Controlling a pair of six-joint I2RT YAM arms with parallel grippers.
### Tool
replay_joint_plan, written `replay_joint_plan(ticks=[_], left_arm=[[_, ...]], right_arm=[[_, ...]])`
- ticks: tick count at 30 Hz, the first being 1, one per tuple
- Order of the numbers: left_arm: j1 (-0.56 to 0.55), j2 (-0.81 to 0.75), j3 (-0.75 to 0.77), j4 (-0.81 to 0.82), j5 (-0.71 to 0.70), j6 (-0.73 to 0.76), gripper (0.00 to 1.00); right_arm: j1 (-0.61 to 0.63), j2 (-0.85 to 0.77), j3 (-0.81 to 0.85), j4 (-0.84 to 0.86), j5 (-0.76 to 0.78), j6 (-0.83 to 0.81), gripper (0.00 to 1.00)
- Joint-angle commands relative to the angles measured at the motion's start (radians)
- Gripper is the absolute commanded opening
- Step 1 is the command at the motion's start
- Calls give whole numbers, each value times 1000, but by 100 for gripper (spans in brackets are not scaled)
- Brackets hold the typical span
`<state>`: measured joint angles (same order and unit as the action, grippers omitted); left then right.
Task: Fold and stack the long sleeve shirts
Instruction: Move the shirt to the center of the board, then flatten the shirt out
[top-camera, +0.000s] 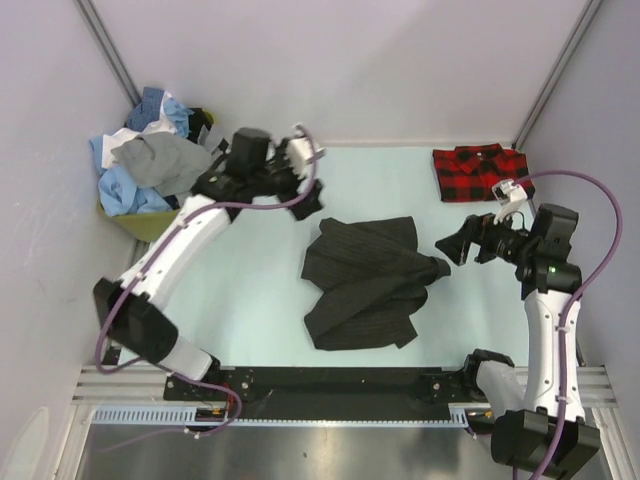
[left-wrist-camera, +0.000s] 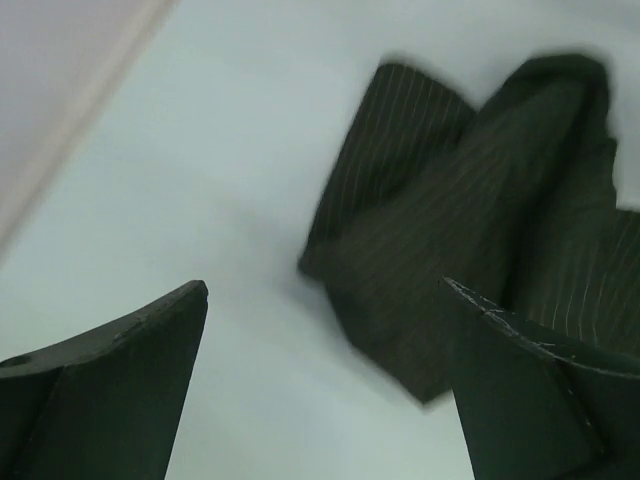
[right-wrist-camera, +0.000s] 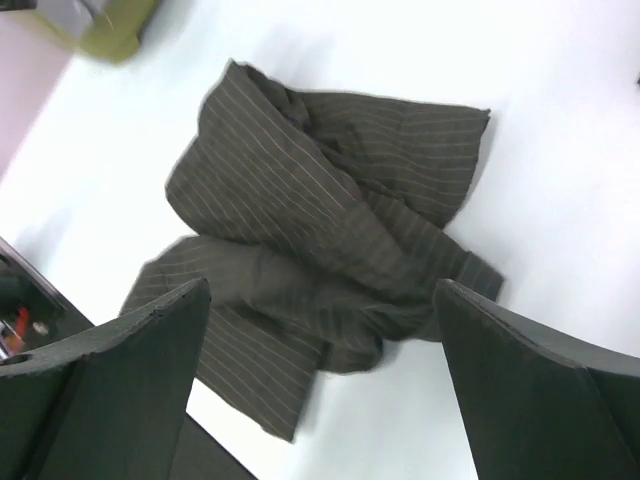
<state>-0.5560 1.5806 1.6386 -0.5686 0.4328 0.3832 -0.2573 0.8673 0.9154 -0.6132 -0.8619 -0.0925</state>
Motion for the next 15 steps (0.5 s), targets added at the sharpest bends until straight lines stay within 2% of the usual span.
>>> replay_joint_plan(ticks=[1,2,4,5,8,9,12,15], left_arm=[[105,-269,-282,-67,118,-40,99],[105,-356,-428,-32,122,-24,98],[100,-428,-578,18,162,-9,98],[99,-464,-711,51,181,-1,97],[9,-548,-894,93,169,75,97],[-81,-568,-925,108,135,123,97],[-256,-550,-1029,215,-35,184,98],[-332,-457,-1057,295,-114,175,99]], right_arm=[[6,48,59,-102,0,-214,100],[25,64,71,-106,17,-242,100],[56,122,86,-121,67,-326,99],[100,140,95,-137,72,-358,99],[191,212,135,-220,130,-493,96],[252,223,135,-243,156,-530,95],[364,262,117,-224,271,-616,95],[420,314,132,-224,308,-655,93]])
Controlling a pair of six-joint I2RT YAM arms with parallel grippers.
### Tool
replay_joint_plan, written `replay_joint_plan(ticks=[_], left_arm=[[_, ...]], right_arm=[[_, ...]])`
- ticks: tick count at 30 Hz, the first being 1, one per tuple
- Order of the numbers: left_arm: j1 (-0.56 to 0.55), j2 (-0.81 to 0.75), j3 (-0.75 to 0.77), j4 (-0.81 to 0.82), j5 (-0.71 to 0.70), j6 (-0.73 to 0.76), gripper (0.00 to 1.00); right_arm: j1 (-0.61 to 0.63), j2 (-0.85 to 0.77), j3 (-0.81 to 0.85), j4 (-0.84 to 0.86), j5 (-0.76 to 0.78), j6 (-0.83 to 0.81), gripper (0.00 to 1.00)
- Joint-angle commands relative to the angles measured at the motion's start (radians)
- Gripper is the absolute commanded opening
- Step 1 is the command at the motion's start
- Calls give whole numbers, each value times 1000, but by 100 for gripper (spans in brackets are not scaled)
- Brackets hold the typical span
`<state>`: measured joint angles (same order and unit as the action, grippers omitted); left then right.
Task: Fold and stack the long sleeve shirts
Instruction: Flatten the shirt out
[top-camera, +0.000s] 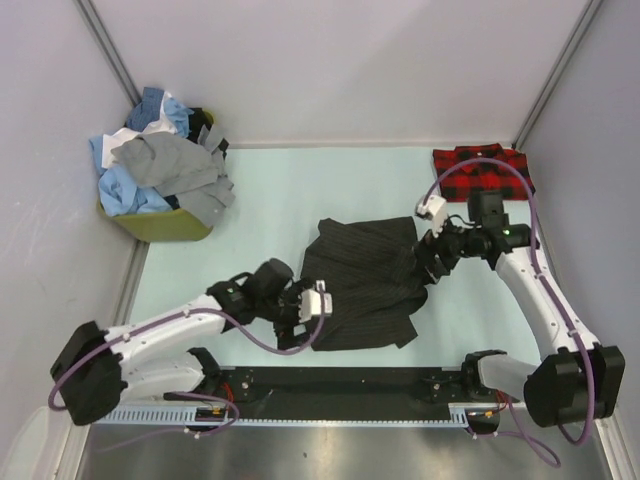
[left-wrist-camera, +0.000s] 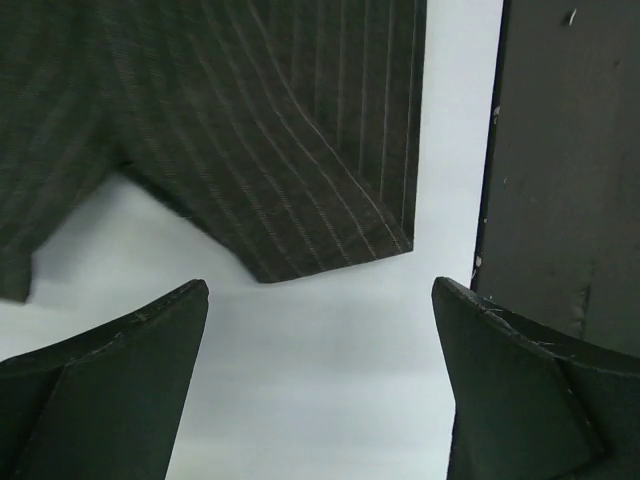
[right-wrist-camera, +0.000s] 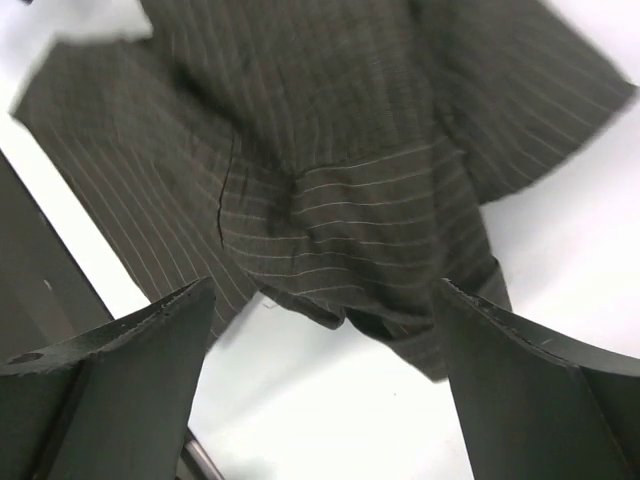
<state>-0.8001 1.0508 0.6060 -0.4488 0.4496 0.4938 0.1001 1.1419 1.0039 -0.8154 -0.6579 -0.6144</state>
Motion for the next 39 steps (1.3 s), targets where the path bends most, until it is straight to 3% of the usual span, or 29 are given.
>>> replay_joint_plan(ticks=[1,6,9,10,13,15,17,19,21,24,25,27,32,35,36,38,39], left_arm=[[-97,153,-15,180,-152,51,98],[-126,276,21,216,-194,-35,93],[-133,302,55,199,-201,-63,67],[-133,304,67,182,-189,-58,50],[-129,247,118,90,-105,-3,29],[-128,163,133,4,-54,75,24],[-122,123,155,-62,-32,136,12],[-53,110,179,-135,9,175,5],[16,129,227,-177,50,236,6],[82,198,313,-249,38,292,48],[108,234,337,-211,43,276,70],[162,277,344,-139,0,215,80],[179,449,339,80,-147,200,86],[182,565,386,133,-186,184,84],[183,590,402,137,-198,180,81],[199,618,454,150,-203,139,63],[211,626,477,150,-201,115,50]], right_arm=[[64,57,53,-24,83,-131,93],[75,91,22,22,-26,-108,86],[76,78,-28,86,-36,-111,80],[78,75,-40,108,-23,-95,80],[52,82,-48,173,34,7,80],[-12,139,-10,161,1,50,80],[-40,191,33,134,-3,76,83],[-56,263,77,102,3,106,88],[-59,304,93,104,-2,128,90],[-31,384,122,107,-6,157,91],[-25,425,134,105,-8,162,91],[-17,456,144,99,-19,165,89],[30,495,147,84,-22,156,87],[67,498,142,68,13,117,64],[70,498,151,67,30,110,43],[67,502,194,50,43,110,26],[66,513,258,39,43,111,8]])
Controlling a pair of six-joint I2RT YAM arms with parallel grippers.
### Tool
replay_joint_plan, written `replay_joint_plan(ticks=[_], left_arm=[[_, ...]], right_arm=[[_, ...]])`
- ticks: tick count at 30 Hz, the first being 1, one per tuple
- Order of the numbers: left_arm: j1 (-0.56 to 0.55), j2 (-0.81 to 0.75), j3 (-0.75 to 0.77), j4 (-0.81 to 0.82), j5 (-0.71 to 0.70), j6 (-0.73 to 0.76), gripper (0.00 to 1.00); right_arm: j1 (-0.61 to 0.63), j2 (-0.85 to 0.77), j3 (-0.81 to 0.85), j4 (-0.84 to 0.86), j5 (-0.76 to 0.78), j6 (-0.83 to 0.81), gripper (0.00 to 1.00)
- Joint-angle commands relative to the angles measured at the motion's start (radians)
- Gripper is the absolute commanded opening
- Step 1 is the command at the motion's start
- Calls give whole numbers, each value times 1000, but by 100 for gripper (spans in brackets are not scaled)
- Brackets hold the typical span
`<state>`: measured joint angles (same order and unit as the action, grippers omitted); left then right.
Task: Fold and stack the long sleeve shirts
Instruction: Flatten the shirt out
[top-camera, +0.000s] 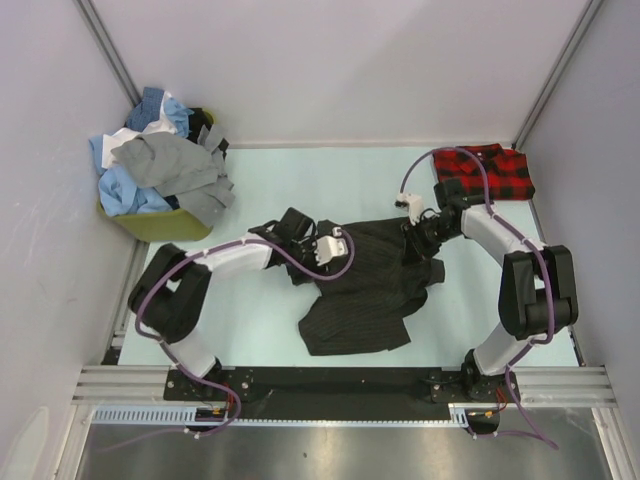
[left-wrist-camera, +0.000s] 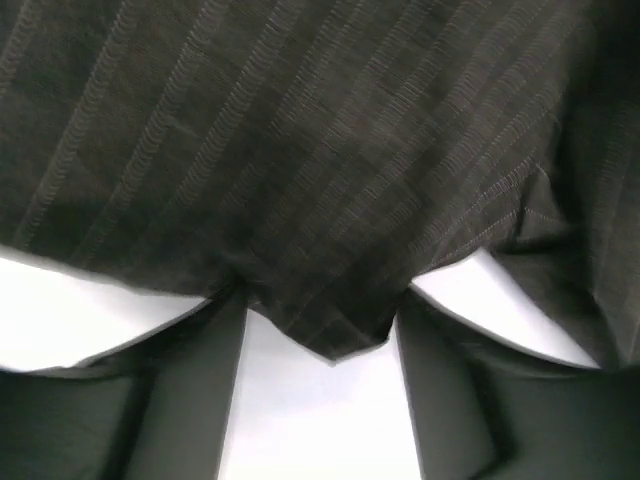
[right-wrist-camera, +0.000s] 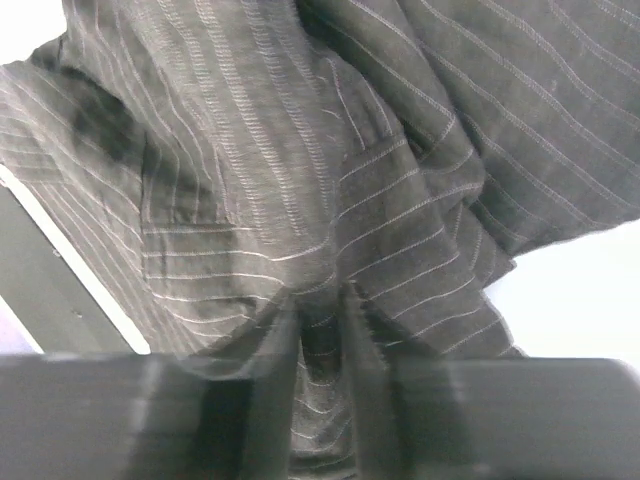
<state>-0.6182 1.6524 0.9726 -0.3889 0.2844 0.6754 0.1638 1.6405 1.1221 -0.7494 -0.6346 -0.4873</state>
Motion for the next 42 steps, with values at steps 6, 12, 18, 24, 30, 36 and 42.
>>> replay_joint_plan(ticks=[6,12,18,24,30,36,42], left_arm=[[239,-103,322,-27,60,-152,0],[316,-291,486,-329,232,-16,0],[71,-537,300,-557,298,78,0],[-115,-517,74,-652,427,6,66],[112,-395,150,-590,386,13,76],[221,-117,255,-457,198,-42,73],[285,53,351,-233,214,-317,74]], right_arm=[[3,111,511,-60,-40,68,0],[17,145,841,-169,-161,106,0],[-55,-71,534,-453,21,-311,0],[-210,-93,297,-491,213,-531,74],[-245,-87,304,-559,110,-485,78],[-233,94,424,-392,-40,-196,63],[-130,228,499,-116,-103,65,63]])
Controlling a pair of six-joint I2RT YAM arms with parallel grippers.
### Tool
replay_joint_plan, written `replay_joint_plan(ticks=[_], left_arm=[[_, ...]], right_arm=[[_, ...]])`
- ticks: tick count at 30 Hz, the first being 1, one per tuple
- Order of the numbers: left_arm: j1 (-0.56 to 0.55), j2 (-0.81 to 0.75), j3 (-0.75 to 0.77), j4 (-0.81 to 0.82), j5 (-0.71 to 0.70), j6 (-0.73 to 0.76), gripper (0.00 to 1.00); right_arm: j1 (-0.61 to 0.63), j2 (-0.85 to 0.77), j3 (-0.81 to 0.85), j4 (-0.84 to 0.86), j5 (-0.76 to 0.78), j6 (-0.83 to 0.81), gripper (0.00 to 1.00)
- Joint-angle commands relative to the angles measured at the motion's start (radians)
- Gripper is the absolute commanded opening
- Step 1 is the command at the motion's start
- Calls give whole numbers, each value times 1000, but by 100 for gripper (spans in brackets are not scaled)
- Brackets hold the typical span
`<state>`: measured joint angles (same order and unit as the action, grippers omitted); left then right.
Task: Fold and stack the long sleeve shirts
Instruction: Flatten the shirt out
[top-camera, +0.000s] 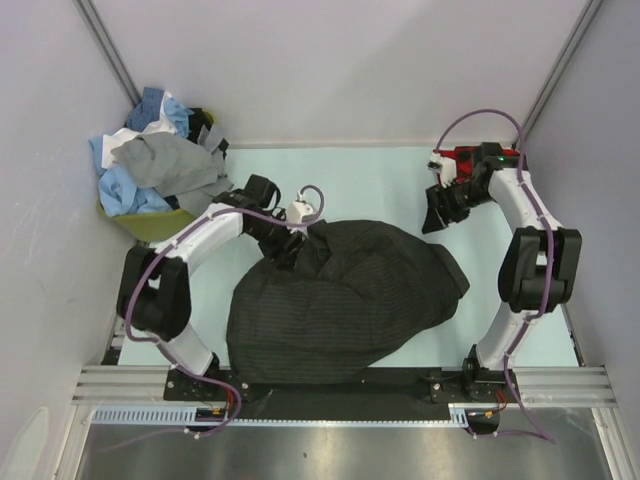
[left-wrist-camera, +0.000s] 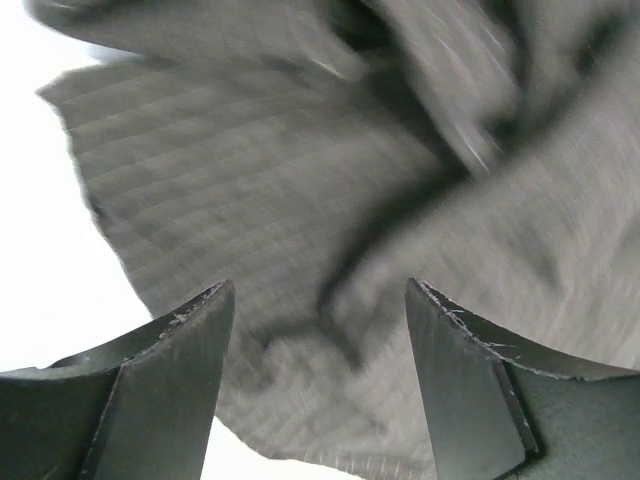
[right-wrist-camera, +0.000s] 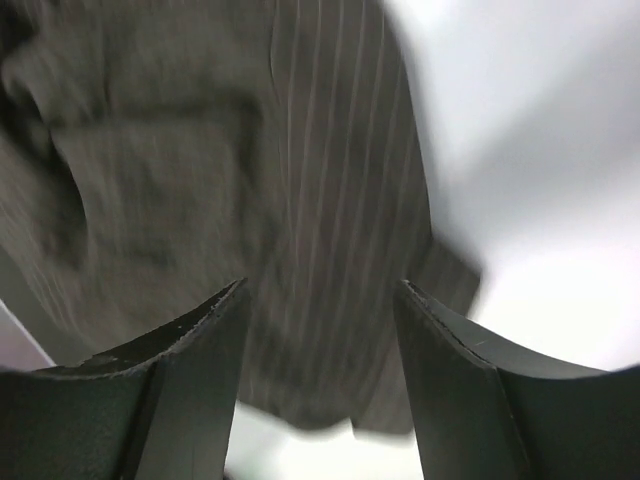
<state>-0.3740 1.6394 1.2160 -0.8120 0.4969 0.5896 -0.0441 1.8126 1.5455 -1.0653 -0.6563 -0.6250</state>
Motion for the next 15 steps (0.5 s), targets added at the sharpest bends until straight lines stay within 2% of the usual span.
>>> replay_joint_plan(ticks=[1,3,6,10,15], left_arm=[[44,126,175,220,5,-275,74],[43,198,297,269,50,-394,76],[24,328,408,269,42,-457,77],[15,448,477,264,61,-499,73],[17,533,565,172,39,-496,66]], right_arm=[[95,80,97,212,-92,212,63],[96,148,151,196,-97,237,63],[89,185,154,206,-69,237,64],[50,182,146,173,-69,231,64],[-31,114,117,94,-65,174,64]])
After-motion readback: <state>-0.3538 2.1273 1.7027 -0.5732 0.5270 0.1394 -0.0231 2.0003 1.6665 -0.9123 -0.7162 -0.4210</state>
